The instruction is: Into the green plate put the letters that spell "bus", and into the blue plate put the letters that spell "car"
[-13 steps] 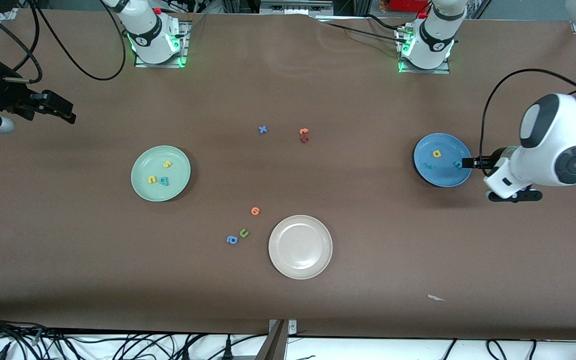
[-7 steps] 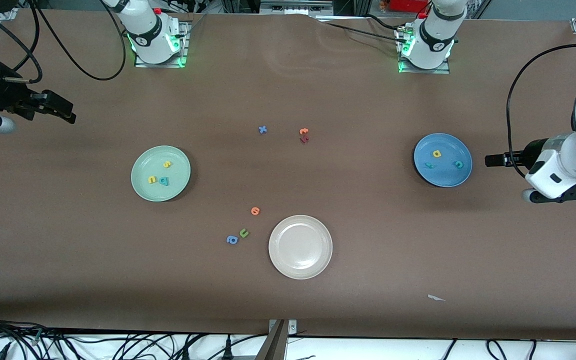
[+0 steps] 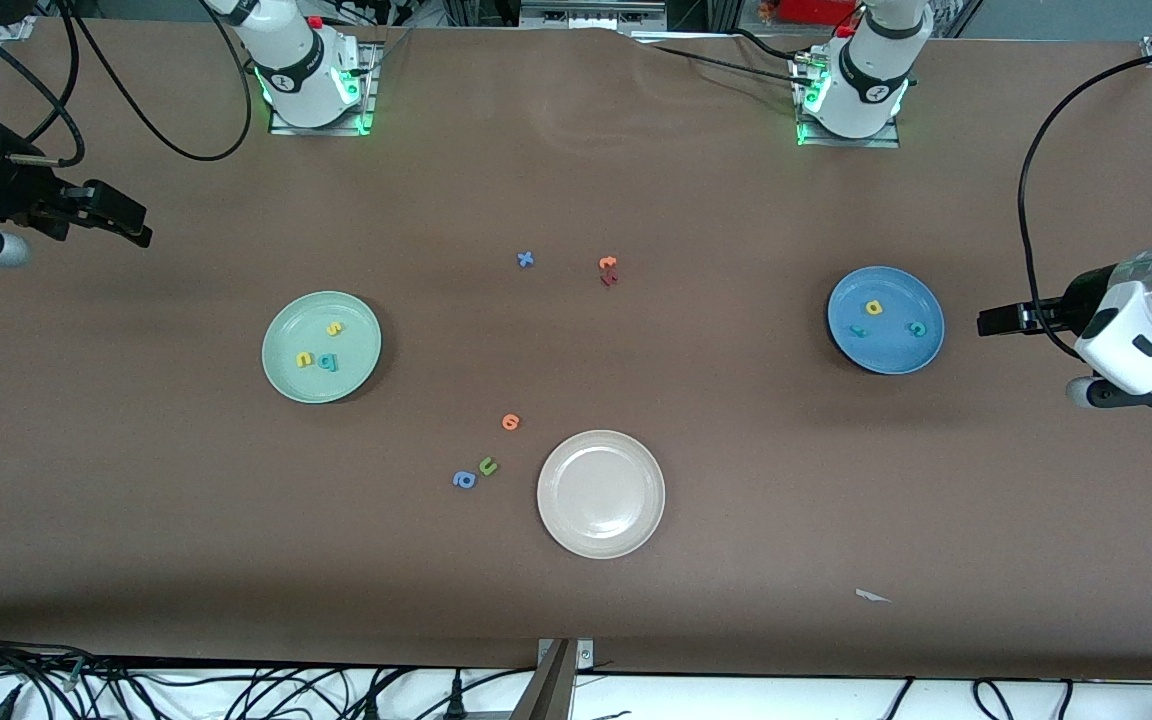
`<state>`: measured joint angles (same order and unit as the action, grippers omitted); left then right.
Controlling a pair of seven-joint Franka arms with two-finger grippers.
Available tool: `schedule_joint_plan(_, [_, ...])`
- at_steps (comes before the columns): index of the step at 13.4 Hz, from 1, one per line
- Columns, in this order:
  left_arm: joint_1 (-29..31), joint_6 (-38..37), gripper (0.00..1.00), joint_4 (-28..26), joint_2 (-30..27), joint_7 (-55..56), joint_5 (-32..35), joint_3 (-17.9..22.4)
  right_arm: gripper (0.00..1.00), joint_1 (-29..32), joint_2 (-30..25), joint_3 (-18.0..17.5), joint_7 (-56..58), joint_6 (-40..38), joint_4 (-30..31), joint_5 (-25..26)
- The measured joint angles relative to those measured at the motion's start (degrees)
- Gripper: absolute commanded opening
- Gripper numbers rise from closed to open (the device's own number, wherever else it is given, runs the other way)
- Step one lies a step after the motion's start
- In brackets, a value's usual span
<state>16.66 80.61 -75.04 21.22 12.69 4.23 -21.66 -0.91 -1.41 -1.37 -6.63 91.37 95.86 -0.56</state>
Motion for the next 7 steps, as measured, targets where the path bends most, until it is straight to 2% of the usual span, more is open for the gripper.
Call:
schedule_joint_plan(2, [-8.3, 0.0, 0.96, 0.3, -2.2, -0.2, -5.2, 11.2, 1.0, 0.0, 0.0, 0.0, 0.0, 0.0, 0.0, 0.0])
schedule_joint_plan(3, [-10.9, 0.1, 0.96, 0.3, -3.3, -0.3, -6.0, 14.0, 1.0, 0.0, 0.0, 0.0, 0.0, 0.0, 0.0, 0.0])
schedule_joint_plan(5, [-13.5, 1.8, 0.96, -0.6, -5.2, -0.3, -6.2, 15.9, 1.0, 0.0, 0.0, 0.0, 0.0, 0.0, 0.0, 0.0])
schedule_joint_plan(7, [-16.0, 6.0, 0.99, -4.4, -7.5, -1.1, -6.9, 18.6, 1.0, 0.0, 0.0, 0.0, 0.0, 0.0, 0.0, 0.0])
